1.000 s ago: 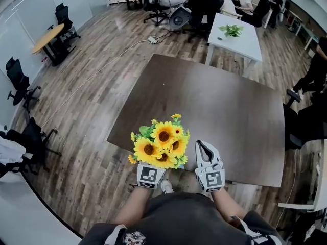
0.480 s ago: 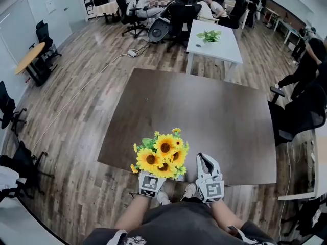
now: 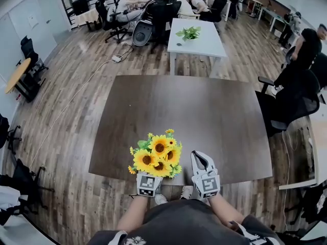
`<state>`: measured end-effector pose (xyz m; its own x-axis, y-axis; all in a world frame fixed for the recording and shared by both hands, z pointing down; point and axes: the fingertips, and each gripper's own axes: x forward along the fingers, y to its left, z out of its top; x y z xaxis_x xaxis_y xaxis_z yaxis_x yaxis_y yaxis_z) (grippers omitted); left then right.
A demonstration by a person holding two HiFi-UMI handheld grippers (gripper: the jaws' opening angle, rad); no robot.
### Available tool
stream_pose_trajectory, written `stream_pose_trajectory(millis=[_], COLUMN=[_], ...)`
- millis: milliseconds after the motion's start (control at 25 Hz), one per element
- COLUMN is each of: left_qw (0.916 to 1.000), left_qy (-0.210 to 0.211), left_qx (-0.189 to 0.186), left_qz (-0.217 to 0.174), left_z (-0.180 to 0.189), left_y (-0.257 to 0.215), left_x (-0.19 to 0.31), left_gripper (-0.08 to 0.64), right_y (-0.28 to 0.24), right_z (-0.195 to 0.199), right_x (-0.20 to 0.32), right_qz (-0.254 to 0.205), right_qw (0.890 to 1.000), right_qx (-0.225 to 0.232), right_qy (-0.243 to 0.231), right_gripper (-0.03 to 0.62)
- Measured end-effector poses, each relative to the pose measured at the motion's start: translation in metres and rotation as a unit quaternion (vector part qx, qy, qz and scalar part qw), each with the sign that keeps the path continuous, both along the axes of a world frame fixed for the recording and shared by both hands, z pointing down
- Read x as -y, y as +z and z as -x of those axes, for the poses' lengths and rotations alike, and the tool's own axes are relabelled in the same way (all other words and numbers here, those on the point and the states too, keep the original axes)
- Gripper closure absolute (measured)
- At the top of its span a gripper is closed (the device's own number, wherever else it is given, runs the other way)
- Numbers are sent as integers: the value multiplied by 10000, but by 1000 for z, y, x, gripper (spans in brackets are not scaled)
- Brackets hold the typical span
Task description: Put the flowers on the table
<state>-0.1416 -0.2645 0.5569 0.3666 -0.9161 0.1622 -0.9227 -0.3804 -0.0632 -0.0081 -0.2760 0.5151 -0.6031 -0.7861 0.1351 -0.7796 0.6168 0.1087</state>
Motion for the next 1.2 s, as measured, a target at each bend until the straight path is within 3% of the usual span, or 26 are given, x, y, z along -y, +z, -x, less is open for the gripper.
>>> stream_pose_trajectory(millis=[640, 1200], left_qw=[9986, 9939], left_qy=[13, 330], left_qx=[-179, -8], left_qz=[501, 1050], left_z=[-50, -71], left_y=[58, 123], left_x=[62, 88], left_gripper=[25, 25], right_y=[65, 104], right_z=[-58, -54], right_x=[57, 79], right_qz=[630, 1040], right_qw=[9975, 9938], right_qx=[-148, -389], right_qy=[277, 87], right_gripper=[568, 568])
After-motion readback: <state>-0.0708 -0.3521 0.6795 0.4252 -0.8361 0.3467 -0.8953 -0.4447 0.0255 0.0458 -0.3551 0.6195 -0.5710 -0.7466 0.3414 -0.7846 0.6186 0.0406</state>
